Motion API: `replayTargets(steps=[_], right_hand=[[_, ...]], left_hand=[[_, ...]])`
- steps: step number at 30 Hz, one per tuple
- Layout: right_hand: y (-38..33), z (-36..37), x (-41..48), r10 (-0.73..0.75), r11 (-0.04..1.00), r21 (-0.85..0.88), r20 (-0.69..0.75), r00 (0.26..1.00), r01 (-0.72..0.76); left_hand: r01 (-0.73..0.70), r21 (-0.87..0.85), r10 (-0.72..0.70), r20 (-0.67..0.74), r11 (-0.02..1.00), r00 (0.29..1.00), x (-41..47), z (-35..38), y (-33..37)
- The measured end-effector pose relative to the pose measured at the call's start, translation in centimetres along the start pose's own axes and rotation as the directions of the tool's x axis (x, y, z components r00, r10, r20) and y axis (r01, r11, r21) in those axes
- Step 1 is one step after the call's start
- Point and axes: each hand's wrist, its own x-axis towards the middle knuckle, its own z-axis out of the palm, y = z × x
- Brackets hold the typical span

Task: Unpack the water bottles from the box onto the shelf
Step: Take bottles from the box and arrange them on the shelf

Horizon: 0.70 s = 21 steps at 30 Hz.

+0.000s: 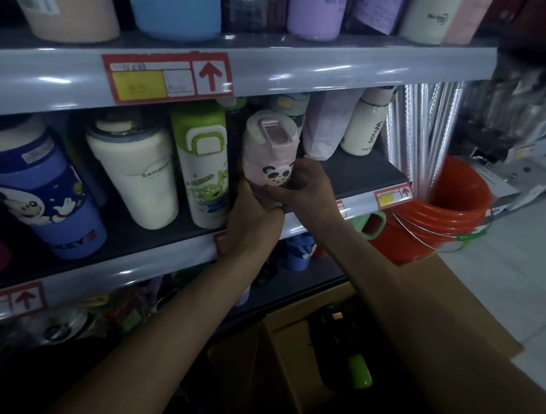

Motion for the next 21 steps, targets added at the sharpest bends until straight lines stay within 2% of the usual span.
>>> replayTargets(steps=[8,17,21], right_hand=[[-0.3,0.2,-0.8,-0.048,0.995,-0.085,-0.001,0.999,0.048],[-1.5,-1.1,-2.6,0.013,0.971,-0.240,0.011,1.000,-0.010],[-2.2,-2.1,-3.4,0.042,0.971,-0.236,0.010,0.999,-0.039]], left_hand=[[-0.012,0.016,0.012,-0.008,1.000,1.000,0.2,0.4,0.0],[-0.059,0.039,0.057,0.053,0.997,0.997,-0.9,-1.3,0.2],[-0.084,0.047,0.080,0.083,0.995,0.993,-1.2,-2.2,-0.2]])
